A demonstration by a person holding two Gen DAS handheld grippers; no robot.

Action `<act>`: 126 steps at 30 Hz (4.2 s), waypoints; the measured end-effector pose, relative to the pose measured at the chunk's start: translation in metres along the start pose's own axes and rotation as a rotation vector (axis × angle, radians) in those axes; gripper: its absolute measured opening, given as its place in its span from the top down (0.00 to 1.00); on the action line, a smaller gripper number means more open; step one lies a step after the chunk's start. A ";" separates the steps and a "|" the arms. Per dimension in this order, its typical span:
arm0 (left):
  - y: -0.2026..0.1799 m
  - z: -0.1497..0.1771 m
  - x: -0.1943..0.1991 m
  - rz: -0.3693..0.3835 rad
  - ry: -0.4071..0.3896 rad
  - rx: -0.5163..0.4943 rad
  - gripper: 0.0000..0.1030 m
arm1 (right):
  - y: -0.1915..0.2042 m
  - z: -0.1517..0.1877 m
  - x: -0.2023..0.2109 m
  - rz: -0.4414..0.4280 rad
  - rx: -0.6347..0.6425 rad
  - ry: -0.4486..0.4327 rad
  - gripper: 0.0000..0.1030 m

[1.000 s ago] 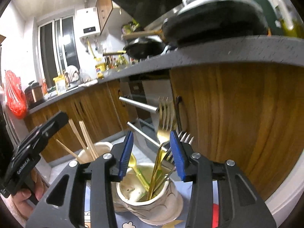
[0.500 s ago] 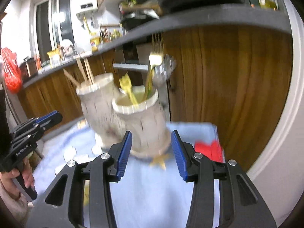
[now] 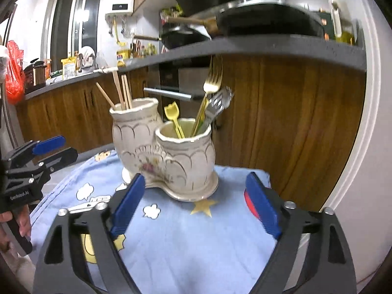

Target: Organize utensils

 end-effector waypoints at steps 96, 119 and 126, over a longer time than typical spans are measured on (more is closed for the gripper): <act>0.013 0.019 -0.007 -0.053 -0.054 0.028 0.05 | 0.007 0.009 0.001 0.059 0.031 -0.111 0.05; 0.014 0.020 -0.008 -0.055 -0.047 0.028 0.05 | 0.007 0.010 0.001 0.059 0.031 -0.110 0.05; 0.016 0.021 -0.009 -0.061 -0.043 0.029 0.05 | 0.007 0.010 0.001 0.058 0.030 -0.110 0.05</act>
Point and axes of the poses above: each gripper's, at about its wrist camera, not at the fingertips, and x roughly against the way its jaws point, y to its left, z to its underside, the point moved 3 cm from there along -x, roughly the way its jaws point, and after that the axes turned 13 degrees about x, right-handed, at the moved point
